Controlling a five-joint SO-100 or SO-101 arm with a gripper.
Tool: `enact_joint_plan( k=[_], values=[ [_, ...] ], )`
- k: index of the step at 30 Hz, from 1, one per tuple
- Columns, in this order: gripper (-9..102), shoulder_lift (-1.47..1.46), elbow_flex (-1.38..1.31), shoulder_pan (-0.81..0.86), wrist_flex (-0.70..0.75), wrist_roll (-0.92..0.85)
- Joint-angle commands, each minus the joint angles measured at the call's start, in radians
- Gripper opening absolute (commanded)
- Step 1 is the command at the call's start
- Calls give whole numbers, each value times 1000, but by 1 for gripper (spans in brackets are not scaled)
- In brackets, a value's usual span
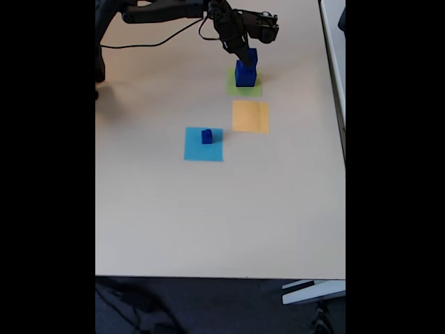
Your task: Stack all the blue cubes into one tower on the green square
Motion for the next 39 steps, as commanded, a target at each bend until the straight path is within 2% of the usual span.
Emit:
enact_joint_plan(
  k=[1, 39],
  values=[
    [2, 87, -15, -8, 0, 18],
    [3, 2, -92, 23, 0, 46]
  ],
)
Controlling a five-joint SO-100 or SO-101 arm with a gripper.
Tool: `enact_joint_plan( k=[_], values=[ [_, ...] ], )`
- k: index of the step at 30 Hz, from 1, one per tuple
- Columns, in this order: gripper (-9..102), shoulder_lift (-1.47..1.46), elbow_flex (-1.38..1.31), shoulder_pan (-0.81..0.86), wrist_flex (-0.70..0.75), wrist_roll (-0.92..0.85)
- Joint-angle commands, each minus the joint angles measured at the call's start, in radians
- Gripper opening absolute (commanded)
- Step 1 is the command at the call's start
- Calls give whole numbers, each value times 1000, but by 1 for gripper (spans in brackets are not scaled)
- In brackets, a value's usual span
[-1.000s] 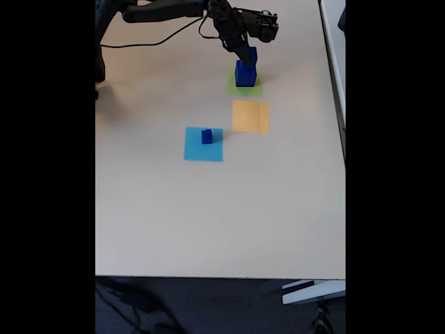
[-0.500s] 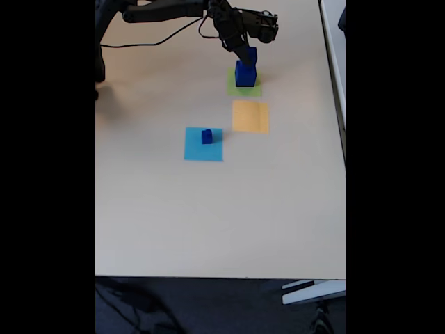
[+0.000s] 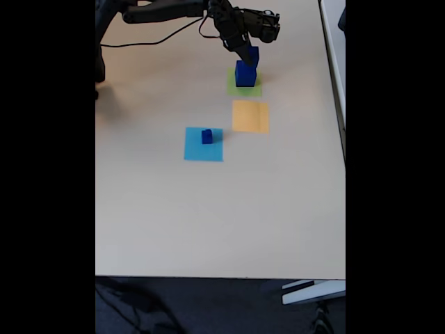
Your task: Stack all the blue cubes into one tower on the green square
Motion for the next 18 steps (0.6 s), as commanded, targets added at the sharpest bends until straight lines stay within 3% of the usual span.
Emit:
enact_joint_plan(
  k=[1, 18],
  values=[
    [3, 3, -66, 12, -2, -8],
    [3, -6, -51, 14, -9, -5]
  ],
)
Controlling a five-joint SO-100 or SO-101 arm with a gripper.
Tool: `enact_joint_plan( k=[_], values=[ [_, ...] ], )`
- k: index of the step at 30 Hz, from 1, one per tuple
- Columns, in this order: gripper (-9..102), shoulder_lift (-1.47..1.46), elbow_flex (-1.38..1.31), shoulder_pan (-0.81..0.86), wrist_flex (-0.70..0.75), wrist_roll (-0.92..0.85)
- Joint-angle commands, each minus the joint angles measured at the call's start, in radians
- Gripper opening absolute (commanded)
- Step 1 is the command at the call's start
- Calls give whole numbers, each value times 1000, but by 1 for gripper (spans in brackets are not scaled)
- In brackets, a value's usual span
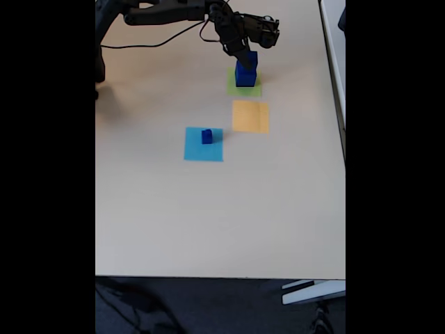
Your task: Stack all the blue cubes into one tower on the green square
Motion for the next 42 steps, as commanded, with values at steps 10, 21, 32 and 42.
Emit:
enact_joint_plan(
  k=[10, 21, 32, 42],
  values=[
    [2, 23, -51, 6, -8, -2],
    [4, 23, -41, 5, -5, 5],
    [8, 23, -37, 3, -5, 11],
    [9, 25, -31, 2, -5, 20]
  ],
)
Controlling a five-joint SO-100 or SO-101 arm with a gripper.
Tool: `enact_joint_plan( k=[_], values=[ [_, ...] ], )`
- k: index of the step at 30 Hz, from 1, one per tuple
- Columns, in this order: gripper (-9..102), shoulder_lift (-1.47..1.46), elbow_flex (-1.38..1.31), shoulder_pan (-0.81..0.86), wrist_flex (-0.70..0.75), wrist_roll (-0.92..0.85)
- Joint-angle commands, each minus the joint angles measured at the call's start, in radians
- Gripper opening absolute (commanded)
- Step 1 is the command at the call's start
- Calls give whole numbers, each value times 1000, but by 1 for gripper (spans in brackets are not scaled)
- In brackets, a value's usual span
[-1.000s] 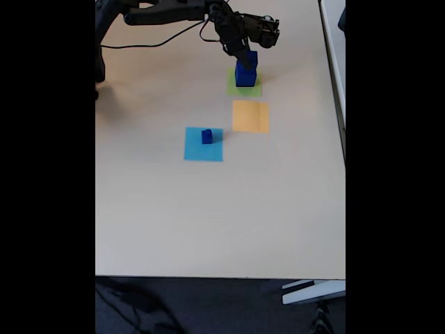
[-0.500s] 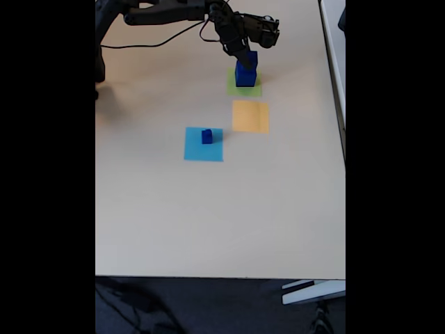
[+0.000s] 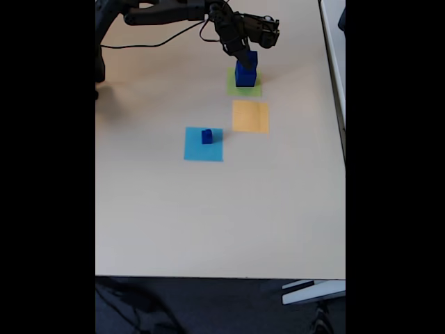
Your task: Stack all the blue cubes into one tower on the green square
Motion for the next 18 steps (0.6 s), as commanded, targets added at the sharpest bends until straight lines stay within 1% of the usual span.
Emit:
enact_joint_plan(
  k=[1, 18],
  values=[
    [9, 25, -31, 2, -5, 15],
    [13, 25, -26, 0, -3, 20]
  ],
)
